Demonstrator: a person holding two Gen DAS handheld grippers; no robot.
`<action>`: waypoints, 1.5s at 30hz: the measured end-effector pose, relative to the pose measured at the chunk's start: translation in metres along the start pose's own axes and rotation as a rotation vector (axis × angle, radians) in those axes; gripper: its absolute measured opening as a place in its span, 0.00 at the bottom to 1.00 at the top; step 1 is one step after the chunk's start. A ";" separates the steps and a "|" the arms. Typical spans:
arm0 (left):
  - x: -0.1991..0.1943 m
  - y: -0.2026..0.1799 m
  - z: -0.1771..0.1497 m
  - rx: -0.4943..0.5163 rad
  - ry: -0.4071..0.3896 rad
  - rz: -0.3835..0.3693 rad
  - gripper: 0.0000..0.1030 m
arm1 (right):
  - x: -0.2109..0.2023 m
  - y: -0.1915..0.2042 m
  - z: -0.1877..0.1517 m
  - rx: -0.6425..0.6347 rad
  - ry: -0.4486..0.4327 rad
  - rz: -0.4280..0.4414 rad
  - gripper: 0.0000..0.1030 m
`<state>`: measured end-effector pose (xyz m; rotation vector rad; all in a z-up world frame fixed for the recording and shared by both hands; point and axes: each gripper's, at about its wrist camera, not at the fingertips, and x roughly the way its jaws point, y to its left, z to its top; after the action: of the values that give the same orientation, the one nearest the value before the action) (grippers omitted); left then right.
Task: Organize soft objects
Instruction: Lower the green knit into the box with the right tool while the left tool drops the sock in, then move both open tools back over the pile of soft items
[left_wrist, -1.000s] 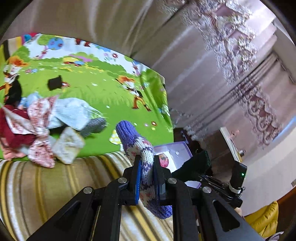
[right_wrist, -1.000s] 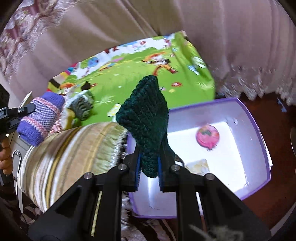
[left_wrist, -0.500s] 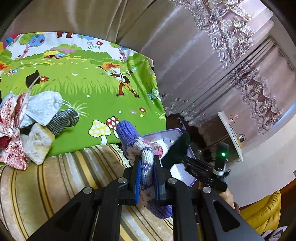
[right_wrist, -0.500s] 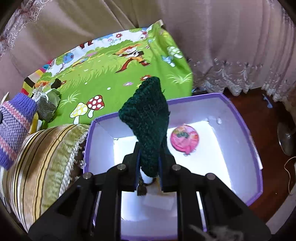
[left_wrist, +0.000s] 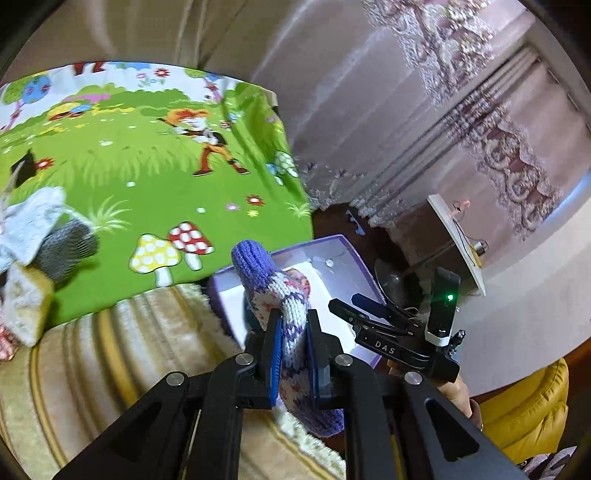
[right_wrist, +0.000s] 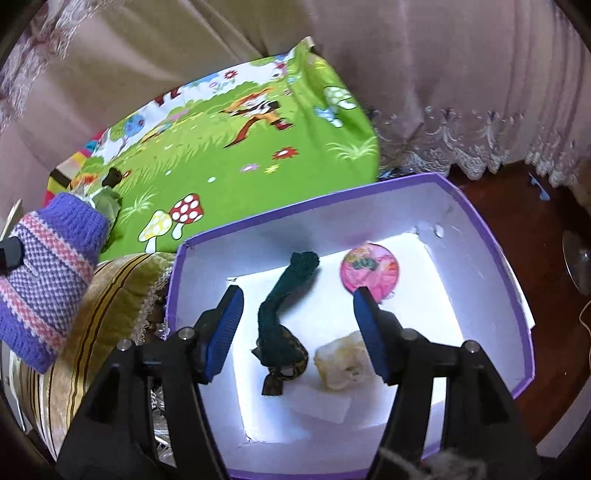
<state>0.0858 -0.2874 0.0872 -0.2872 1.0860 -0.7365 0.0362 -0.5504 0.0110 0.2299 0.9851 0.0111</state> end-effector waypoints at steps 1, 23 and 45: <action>0.005 -0.004 0.001 0.008 0.007 -0.004 0.12 | -0.004 -0.004 -0.001 0.008 -0.006 -0.004 0.64; 0.102 -0.004 0.015 -0.010 0.149 0.052 0.40 | -0.029 -0.024 -0.002 0.040 -0.049 -0.012 0.66; 0.004 0.043 -0.013 -0.077 -0.039 0.051 0.40 | -0.025 0.073 0.005 -0.124 -0.019 0.099 0.66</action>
<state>0.0930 -0.2571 0.0549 -0.3367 1.0818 -0.6421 0.0328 -0.4832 0.0489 0.1645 0.9494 0.1598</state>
